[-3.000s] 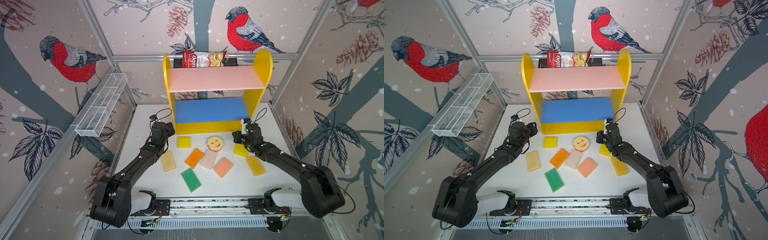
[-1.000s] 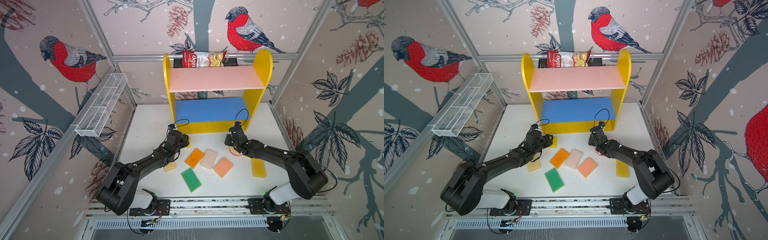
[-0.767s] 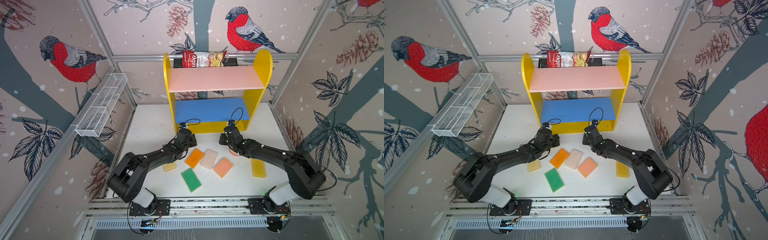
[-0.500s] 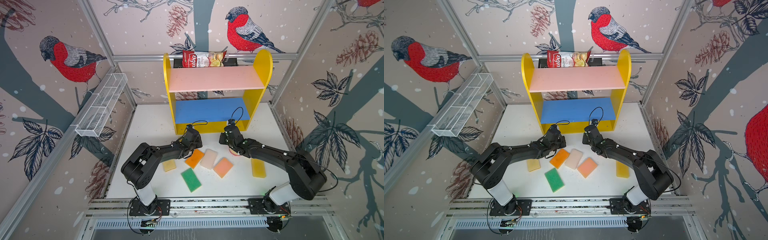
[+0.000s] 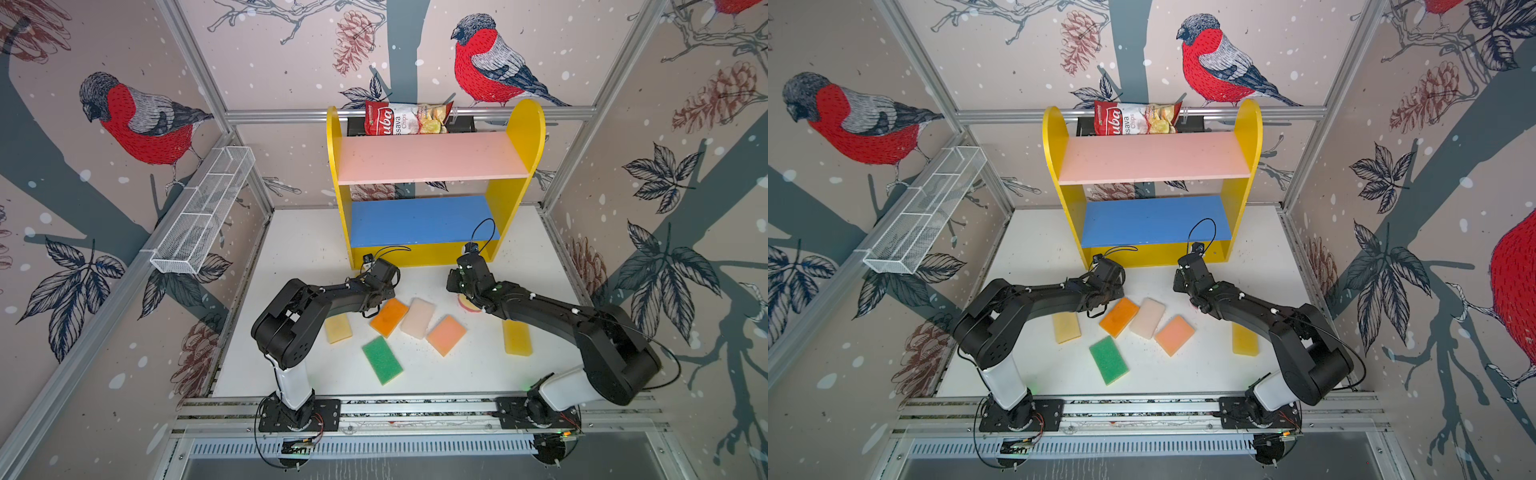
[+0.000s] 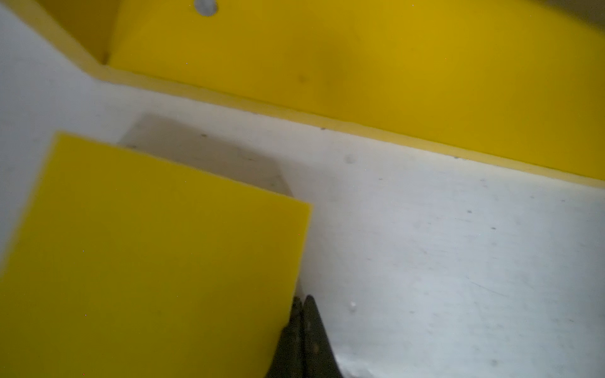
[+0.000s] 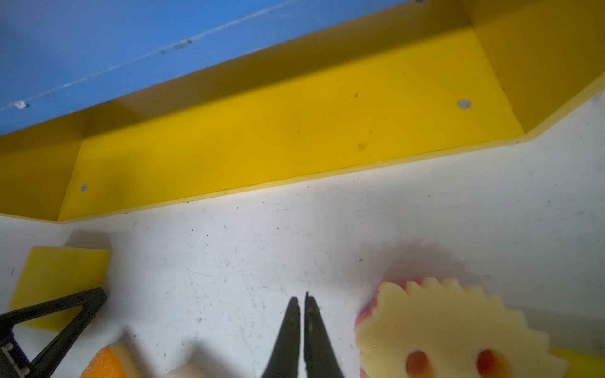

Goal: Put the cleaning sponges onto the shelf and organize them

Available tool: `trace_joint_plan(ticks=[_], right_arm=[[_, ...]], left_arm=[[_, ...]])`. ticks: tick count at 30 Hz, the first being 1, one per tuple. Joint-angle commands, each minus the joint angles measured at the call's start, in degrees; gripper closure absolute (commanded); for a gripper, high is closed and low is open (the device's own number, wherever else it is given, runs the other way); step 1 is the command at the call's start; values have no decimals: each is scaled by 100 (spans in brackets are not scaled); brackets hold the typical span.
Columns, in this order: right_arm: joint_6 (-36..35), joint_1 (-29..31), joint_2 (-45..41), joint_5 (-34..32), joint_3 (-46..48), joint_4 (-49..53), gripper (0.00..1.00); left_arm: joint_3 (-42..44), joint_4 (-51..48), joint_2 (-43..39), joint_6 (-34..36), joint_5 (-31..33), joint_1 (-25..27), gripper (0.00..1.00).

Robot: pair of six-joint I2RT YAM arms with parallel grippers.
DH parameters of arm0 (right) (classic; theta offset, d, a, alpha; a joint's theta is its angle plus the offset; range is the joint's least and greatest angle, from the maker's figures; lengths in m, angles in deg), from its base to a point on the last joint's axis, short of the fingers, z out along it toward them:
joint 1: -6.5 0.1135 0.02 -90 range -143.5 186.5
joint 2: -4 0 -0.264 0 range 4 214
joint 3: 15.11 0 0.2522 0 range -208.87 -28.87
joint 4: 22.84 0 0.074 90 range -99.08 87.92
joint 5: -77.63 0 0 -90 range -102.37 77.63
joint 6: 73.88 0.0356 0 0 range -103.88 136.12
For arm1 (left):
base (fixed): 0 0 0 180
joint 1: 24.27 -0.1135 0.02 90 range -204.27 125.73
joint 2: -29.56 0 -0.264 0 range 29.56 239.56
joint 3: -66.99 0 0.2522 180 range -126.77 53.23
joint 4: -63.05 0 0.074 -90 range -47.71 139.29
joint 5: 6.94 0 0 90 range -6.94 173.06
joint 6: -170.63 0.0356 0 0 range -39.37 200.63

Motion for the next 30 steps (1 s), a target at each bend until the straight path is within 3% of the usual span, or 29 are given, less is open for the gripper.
trace_joint_plan(ticks=[1,11,24,30], right_arm=[[132,-2,49,106,-42,-147,91],[138,-2,114,192,-5,-207,90],[49,272,280,664,-184,-318,88],[-47,584,451,549,-317,-290,86]], left_arm=[[177,-358,-173,12,296,-187,100],[690,-424,-772,217,708,-1095,100],[1019,-164,-1710,330,-235,-1218,100],[1275,-97,-2423,451,-680,-1032,77]])
